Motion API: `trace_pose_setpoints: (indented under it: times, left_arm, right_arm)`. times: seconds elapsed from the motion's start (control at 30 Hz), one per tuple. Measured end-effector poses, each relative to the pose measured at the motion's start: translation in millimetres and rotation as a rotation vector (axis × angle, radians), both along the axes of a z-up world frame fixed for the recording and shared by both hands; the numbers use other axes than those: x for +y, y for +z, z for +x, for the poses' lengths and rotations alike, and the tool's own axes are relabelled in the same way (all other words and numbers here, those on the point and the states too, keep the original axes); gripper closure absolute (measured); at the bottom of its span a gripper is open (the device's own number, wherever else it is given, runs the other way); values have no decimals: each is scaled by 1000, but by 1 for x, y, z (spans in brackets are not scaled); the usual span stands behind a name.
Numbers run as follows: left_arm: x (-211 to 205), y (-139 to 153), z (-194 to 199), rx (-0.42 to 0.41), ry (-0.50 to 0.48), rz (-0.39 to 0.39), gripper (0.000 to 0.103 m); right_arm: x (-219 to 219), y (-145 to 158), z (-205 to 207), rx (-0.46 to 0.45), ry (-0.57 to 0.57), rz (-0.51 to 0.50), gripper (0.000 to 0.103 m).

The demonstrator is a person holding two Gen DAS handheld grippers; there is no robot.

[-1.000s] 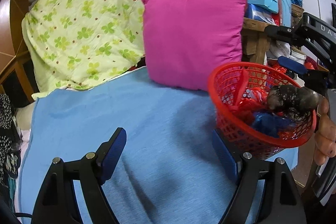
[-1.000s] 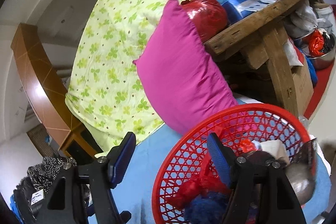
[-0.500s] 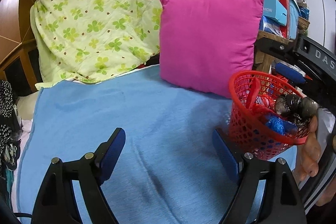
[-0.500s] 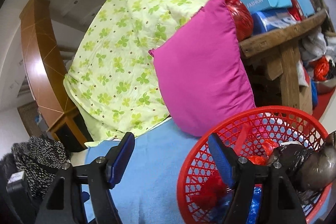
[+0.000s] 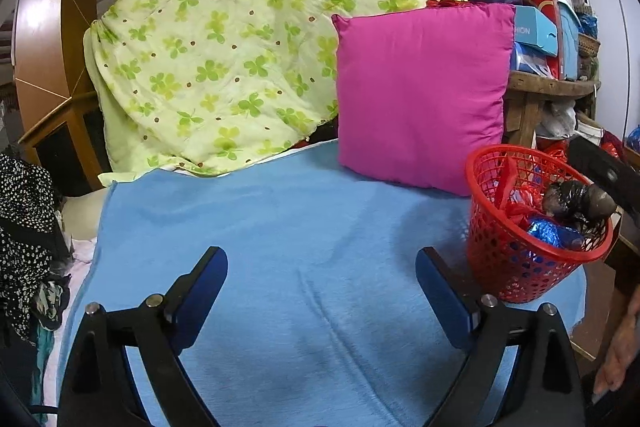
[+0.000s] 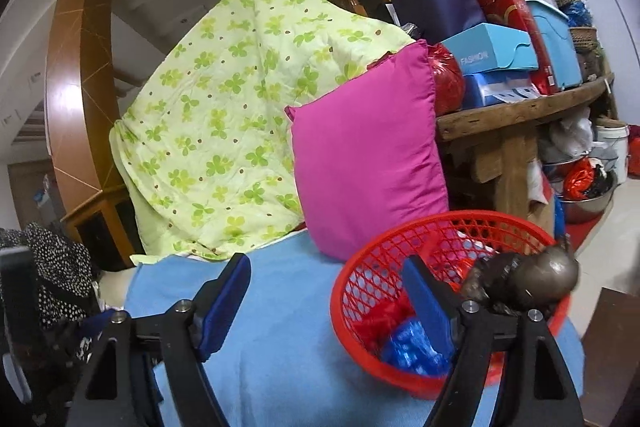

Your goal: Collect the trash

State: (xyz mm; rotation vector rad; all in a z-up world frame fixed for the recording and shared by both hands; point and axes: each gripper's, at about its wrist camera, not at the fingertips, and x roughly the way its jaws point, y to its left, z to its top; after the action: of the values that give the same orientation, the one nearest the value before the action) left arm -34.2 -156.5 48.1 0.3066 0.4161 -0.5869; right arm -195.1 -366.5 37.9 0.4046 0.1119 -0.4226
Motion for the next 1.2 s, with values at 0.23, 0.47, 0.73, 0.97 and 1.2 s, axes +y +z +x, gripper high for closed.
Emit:
trace_pose_setpoints:
  times: [0.23, 0.47, 0.73, 0.97, 1.2]
  left_arm:
    - [15, 10, -4, -14, 13, -30, 8]
    - [28, 27, -11, -22, 10, -89, 7]
    - [42, 35, -28, -63, -4, -90, 7]
    - [50, 33, -41, -85, -27, -74, 7]
    - [51, 24, -40, -78, -42, -35, 7]
  right_arm:
    - [18, 11, -20, 77, -31, -57, 19]
    - [34, 35, -37, 135, -60, -87, 19]
    - [63, 60, -49, 184, -47, -126, 19]
    - [79, 67, -53, 216, -39, -131, 19]
    - [78, 60, -49, 242, -46, -108, 19]
